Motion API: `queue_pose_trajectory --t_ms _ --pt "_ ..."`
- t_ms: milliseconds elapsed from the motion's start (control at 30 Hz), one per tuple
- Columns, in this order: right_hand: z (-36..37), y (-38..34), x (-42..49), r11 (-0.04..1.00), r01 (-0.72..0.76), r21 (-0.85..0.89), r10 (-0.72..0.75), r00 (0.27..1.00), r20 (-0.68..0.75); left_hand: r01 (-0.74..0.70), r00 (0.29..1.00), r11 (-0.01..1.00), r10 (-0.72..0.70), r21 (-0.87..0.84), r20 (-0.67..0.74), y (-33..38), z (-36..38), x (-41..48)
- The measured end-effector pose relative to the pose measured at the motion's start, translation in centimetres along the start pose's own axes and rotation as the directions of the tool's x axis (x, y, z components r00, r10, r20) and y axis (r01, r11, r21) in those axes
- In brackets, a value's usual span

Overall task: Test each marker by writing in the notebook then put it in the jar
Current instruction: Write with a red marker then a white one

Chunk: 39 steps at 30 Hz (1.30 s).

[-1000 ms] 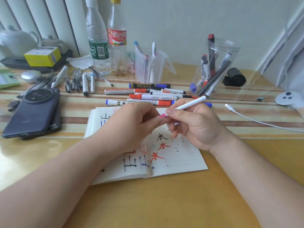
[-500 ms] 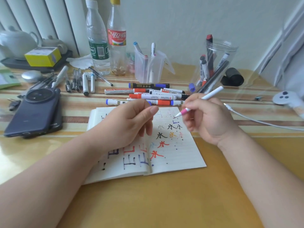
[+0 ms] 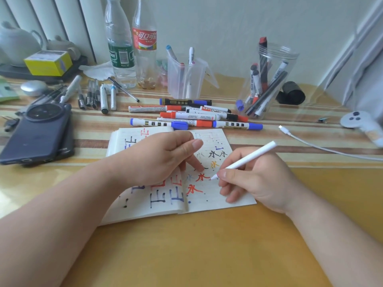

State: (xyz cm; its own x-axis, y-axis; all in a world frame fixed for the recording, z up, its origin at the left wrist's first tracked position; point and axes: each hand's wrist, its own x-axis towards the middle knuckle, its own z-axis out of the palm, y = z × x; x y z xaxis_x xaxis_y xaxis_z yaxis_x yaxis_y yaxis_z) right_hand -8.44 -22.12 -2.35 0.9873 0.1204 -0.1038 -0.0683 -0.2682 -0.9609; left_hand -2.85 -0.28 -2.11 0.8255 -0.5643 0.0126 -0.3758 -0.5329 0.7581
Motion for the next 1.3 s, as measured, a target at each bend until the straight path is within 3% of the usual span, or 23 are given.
queue_pose_trajectory --t_ms 133,633,1300 --pt "0.25 0.17 0.32 0.998 0.052 -0.033 -0.051 0.999 0.014 -0.009 1.000 1.000 0.009 -0.003 -0.012 0.15 0.05 -0.04" --pt "0.62 0.28 0.48 0.982 0.010 -0.189 -0.006 1.000 0.022 0.016 1.000 0.997 -0.015 0.078 -0.015 0.68 -0.03 -0.11" --pt "0.81 0.06 0.36 0.988 0.014 -0.154 -0.005 0.998 0.061 0.012 1.000 0.995 -0.010 0.096 -0.014 0.58 0.09 0.05"
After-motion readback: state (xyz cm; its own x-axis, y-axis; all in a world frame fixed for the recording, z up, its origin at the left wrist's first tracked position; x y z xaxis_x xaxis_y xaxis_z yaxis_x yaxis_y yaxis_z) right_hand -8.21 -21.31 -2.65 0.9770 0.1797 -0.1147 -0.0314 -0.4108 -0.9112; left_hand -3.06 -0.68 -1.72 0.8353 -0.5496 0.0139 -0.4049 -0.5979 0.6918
